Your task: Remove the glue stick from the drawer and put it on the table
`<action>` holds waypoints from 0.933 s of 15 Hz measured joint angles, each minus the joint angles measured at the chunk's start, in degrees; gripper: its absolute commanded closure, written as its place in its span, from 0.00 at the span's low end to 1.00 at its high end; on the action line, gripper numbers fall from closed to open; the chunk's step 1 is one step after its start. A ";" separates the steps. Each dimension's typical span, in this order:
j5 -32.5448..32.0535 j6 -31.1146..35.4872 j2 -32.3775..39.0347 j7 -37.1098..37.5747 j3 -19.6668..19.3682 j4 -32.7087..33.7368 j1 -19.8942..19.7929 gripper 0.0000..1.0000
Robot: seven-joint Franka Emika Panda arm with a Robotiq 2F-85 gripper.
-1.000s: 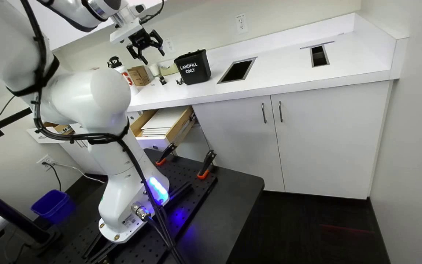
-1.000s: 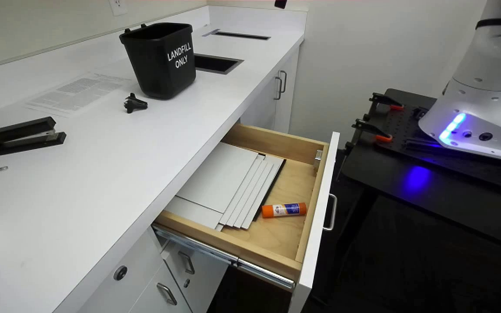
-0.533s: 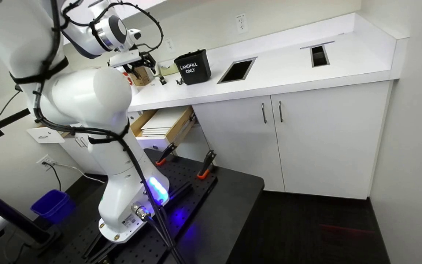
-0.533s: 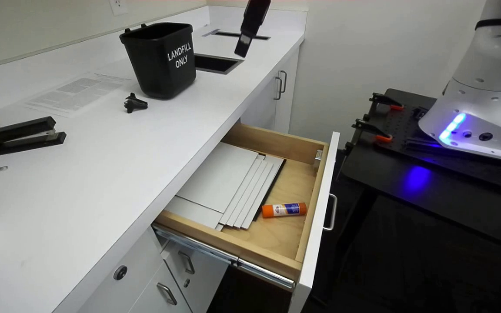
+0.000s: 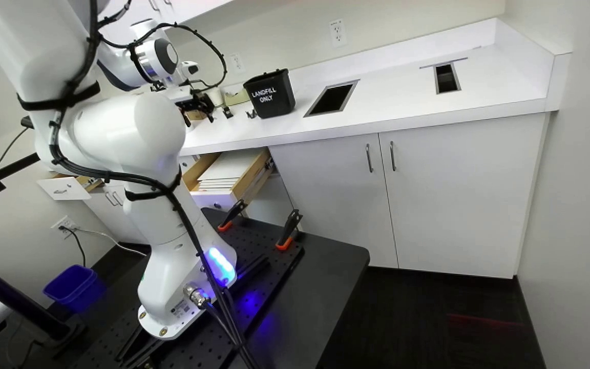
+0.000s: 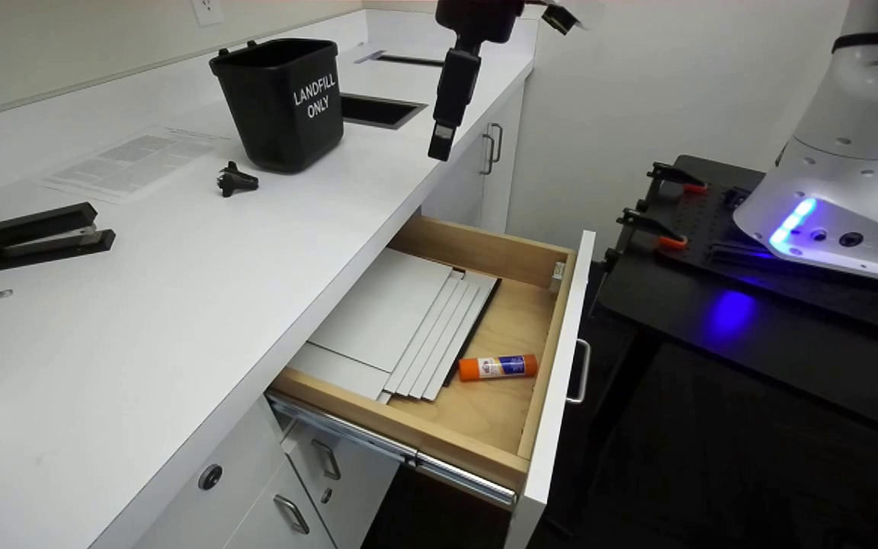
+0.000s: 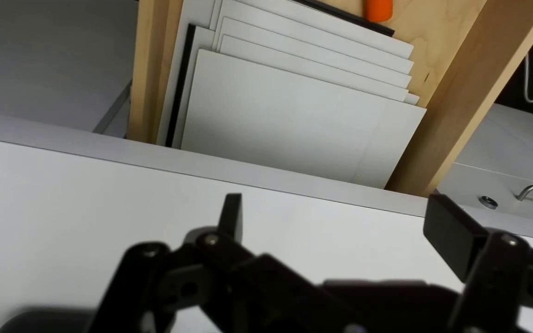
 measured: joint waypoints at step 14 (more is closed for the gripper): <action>-0.17 9.02 11.52 0.18 -0.70 -0.17 0.30 0.00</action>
